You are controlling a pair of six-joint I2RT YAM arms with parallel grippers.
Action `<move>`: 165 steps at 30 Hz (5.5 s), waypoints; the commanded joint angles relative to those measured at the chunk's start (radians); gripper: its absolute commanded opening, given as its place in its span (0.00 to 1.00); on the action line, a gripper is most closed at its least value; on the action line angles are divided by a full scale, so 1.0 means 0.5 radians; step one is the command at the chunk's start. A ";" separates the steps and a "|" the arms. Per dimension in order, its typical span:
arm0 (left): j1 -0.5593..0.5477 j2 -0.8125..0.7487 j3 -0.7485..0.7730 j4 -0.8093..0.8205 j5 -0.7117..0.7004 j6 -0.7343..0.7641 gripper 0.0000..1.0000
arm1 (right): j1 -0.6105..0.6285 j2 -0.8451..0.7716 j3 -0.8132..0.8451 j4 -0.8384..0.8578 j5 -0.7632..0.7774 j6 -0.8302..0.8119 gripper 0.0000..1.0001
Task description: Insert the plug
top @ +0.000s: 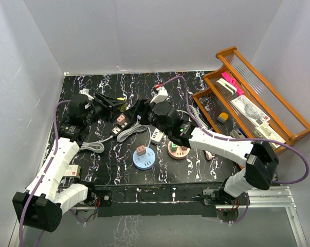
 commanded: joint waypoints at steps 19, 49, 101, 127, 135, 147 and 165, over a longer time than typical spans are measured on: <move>-0.004 -0.127 -0.040 0.053 0.126 -0.066 0.41 | 0.021 0.155 0.135 0.657 0.013 -0.330 0.35; -0.001 -0.060 0.291 0.461 0.633 0.844 0.98 | -0.529 -0.236 -0.535 1.366 -1.147 0.497 0.16; -0.005 0.170 0.559 0.419 1.262 1.195 0.00 | -0.749 -0.218 -0.624 1.528 -1.422 0.851 0.70; -0.010 0.263 0.164 -0.462 -0.218 3.485 0.00 | -0.831 -1.005 -0.968 0.232 -0.929 0.217 0.82; -0.006 0.463 0.010 -0.267 -0.159 3.521 0.00 | -0.831 -1.017 -0.993 0.237 -0.917 0.214 0.82; 0.086 0.664 -0.179 0.023 -0.196 3.453 0.00 | -0.839 -1.058 -1.052 0.189 -0.893 0.173 0.82; 0.163 0.718 -0.116 -0.100 -0.050 3.578 0.00 | -0.845 -1.072 -1.091 0.204 -0.862 0.249 0.82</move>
